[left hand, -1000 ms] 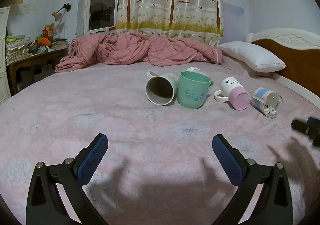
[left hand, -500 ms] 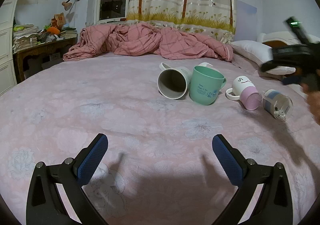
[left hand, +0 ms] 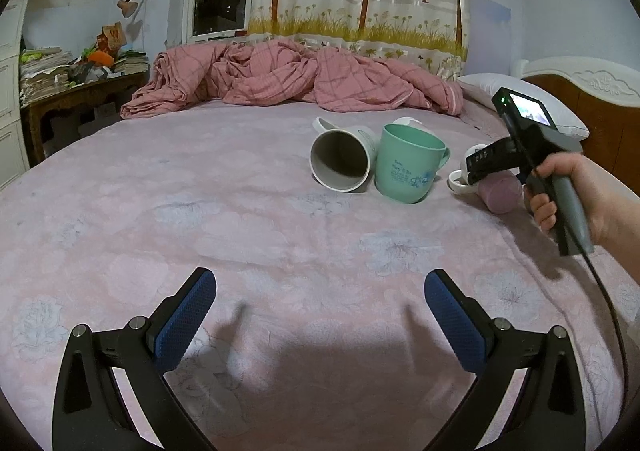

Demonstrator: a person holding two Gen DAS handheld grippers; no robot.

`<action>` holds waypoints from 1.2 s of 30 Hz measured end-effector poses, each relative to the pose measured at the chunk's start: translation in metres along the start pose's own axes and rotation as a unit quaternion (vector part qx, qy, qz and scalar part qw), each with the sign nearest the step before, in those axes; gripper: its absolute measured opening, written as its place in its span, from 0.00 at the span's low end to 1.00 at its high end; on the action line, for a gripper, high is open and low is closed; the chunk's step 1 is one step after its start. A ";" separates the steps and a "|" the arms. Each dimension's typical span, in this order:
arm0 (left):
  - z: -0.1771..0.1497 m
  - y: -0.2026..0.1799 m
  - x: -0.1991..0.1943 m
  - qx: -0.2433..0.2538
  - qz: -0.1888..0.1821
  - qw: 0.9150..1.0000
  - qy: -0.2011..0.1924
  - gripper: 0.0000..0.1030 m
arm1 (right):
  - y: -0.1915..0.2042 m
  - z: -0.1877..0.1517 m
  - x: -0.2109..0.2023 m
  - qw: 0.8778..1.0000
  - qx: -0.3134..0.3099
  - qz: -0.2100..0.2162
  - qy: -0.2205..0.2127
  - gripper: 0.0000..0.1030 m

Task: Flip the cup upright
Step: 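Lift the face mug with the right tool and carry it toward the left tool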

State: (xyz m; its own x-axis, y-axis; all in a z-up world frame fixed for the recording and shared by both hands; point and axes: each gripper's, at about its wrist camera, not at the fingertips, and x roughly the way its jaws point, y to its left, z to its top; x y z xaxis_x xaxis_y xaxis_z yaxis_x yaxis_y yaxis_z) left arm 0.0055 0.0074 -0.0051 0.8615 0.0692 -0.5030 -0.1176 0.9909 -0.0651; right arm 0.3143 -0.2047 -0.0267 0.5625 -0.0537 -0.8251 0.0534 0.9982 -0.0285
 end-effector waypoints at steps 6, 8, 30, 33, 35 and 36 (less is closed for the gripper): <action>0.000 0.001 0.000 0.000 0.000 1.000 -0.001 1.00 | 0.001 -0.013 -0.020 0.999 -0.008 0.011 -0.029 0.73; 0.000 0.001 0.001 0.000 0.000 1.000 0.000 1.00 | 0.005 -0.019 -0.039 0.999 -0.018 0.021 -0.042 0.73; 0.001 0.000 -0.002 0.005 0.004 1.000 -0.009 1.00 | 0.018 -0.153 -0.189 0.989 -0.084 0.117 -0.025 0.73; 0.000 0.000 -0.002 0.004 0.004 1.000 -0.008 1.00 | 0.021 -0.161 -0.176 0.987 -0.077 0.138 0.009 0.73; 0.001 0.000 -0.002 0.004 0.004 1.000 -0.009 1.00 | 0.020 -0.162 -0.165 0.986 -0.067 0.152 0.029 0.73; 0.001 0.000 -0.002 0.004 0.004 1.000 -0.009 1.00 | 0.021 -0.164 -0.156 0.985 -0.060 0.158 0.042 0.73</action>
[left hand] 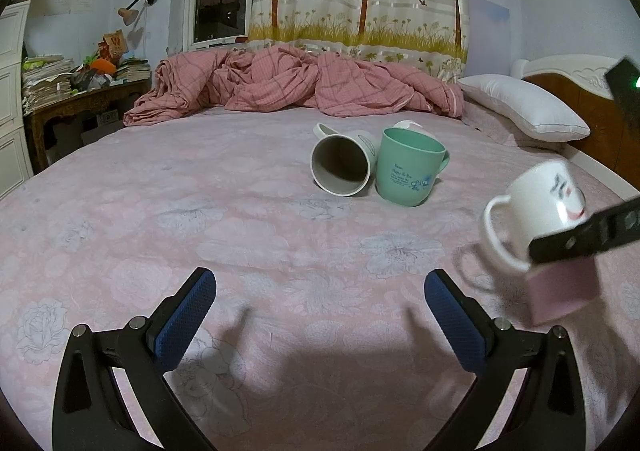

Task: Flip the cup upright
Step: 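Lift the face mug with the right tool and carry it toward the left tool, then lower the mug on its side near the left tool and open the right tool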

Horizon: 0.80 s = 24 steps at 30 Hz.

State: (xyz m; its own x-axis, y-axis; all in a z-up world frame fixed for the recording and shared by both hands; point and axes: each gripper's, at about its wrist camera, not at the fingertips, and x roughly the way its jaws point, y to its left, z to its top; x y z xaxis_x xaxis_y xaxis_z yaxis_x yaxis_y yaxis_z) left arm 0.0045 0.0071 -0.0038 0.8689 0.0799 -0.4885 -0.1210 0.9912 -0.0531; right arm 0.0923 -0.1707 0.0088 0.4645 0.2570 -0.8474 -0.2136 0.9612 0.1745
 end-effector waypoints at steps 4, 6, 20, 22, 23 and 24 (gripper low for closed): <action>-0.001 0.000 -0.002 0.001 0.000 1.000 0.002 1.00 | -0.001 -0.002 0.019 1.000 0.006 0.001 -0.001 0.73; -0.001 0.000 -0.002 0.001 0.000 1.000 0.002 1.00 | -0.001 -0.002 0.023 1.000 0.006 0.003 -0.005 0.73; -0.002 -0.001 -0.001 0.003 0.000 1.000 0.002 1.00 | -0.014 -0.035 -0.032 0.988 -0.004 -0.035 -0.151 0.86; -0.002 -0.001 -0.001 0.003 -0.001 1.000 0.004 1.00 | -0.022 -0.051 -0.048 0.974 0.000 -0.078 -0.212 0.88; -0.002 -0.002 0.000 0.004 -0.001 1.000 0.004 1.00 | -0.024 -0.057 -0.052 0.968 -0.002 -0.096 -0.233 0.92; -0.002 -0.002 0.000 0.004 -0.002 1.000 0.005 1.00 | -0.027 -0.066 -0.058 0.957 -0.006 -0.127 -0.261 0.95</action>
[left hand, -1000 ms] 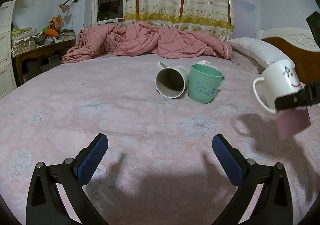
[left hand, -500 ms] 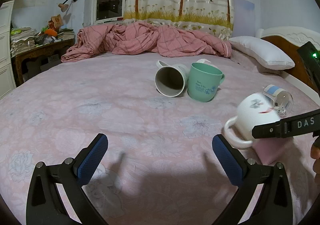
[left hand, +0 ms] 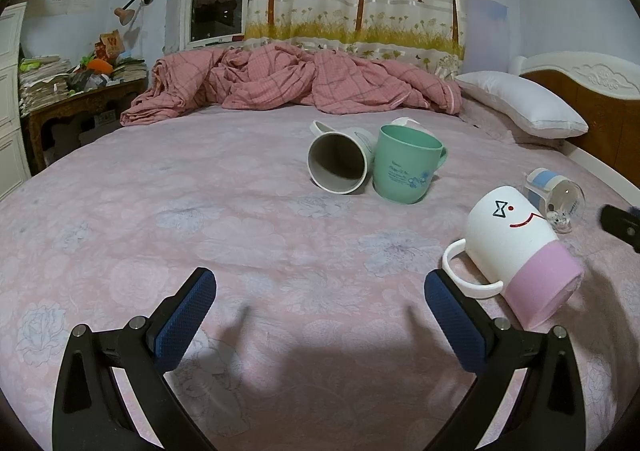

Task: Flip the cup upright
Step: 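Lower the mug on its side near the left tool and open the right tool, then reach the left tool to the lying face mug and grasp its body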

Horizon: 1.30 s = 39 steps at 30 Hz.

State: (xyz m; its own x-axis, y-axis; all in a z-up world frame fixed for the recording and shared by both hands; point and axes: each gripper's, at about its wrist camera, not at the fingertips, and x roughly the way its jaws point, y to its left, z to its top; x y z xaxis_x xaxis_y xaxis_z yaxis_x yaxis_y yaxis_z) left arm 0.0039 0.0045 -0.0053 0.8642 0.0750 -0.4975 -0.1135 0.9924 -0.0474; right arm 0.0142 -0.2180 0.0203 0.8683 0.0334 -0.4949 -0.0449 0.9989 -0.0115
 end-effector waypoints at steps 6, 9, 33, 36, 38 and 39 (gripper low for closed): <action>0.001 -0.004 -0.001 0.006 -0.004 1.000 0.000 1.00 | -0.012 -0.026 -0.013 0.998 -0.036 -0.025 -0.037 1.00; 0.001 -0.005 -0.002 0.008 -0.004 1.000 -0.002 1.00 | -0.021 -0.034 -0.007 0.997 -0.021 -0.065 -0.041 1.00; 0.001 -0.005 -0.002 0.009 -0.003 1.000 0.000 1.00 | -0.021 -0.040 0.007 0.997 -0.031 -0.070 -0.017 1.00; 0.001 -0.006 -0.001 0.009 -0.003 1.000 -0.001 1.00 | -0.021 -0.040 0.007 0.997 -0.028 -0.070 -0.016 1.00; 0.001 -0.006 -0.001 0.009 -0.003 1.000 -0.001 1.00 | -0.023 -0.039 0.007 0.997 -0.024 -0.070 -0.015 1.00; 0.001 -0.005 -0.002 0.009 -0.003 1.000 -0.001 1.00 | -0.024 -0.039 0.007 0.997 -0.020 -0.070 -0.015 1.00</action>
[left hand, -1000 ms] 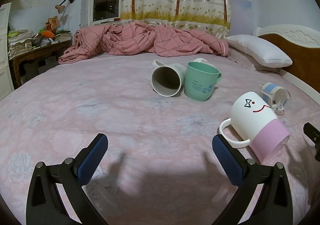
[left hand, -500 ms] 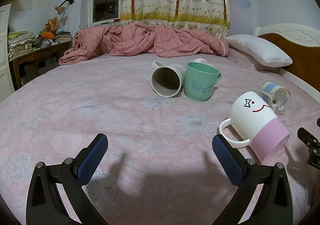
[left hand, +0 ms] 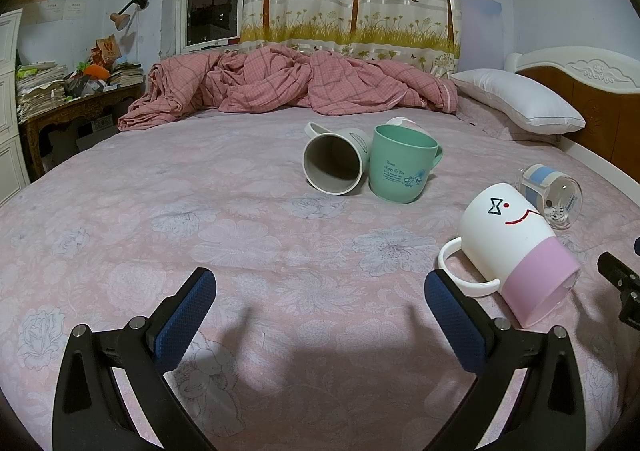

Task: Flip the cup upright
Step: 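Reach the left tool to the lying face mug and grasp its body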

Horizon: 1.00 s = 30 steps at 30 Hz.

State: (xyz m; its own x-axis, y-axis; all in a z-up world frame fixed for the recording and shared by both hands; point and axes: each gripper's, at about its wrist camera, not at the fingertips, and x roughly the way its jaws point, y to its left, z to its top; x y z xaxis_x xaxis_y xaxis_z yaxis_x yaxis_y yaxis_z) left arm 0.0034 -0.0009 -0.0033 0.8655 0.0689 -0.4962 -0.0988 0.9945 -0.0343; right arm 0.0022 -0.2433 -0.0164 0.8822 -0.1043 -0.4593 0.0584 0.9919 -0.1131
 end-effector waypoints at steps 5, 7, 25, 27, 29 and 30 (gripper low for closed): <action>0.000 0.000 -0.001 0.001 0.001 1.000 -0.001 1.00 | -0.008 0.001 -0.001 1.000 0.023 0.002 -0.002 1.00; 0.000 0.001 -0.002 0.002 0.001 1.000 -0.002 1.00 | -0.011 0.001 -0.001 1.000 0.030 0.004 -0.001 1.00; 0.033 0.005 -0.042 -0.003 -0.052 0.997 -0.054 1.00 | -0.027 -0.001 0.004 0.996 0.085 0.016 0.005 1.00; 0.052 0.001 -0.042 -0.012 -0.081 0.996 -0.025 1.00 | -0.026 -0.001 0.004 0.996 0.085 0.012 0.005 1.00; 0.069 -0.007 -0.038 -0.018 -0.114 0.993 0.009 1.00 | -0.027 0.000 0.004 0.996 0.085 0.010 0.004 1.00; 0.078 -0.012 -0.034 -0.022 -0.136 0.990 0.027 1.00 | -0.026 0.000 0.004 0.996 0.085 0.009 0.004 1.00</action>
State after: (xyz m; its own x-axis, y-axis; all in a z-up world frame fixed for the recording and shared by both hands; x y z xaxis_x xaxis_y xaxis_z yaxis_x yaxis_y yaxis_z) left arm 0.0131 -0.0090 0.0815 0.8355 -0.2057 -0.5095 0.1110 0.9714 -0.2101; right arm 0.0037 -0.2696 -0.0154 0.8802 -0.0867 -0.4667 0.1216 0.9916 0.0450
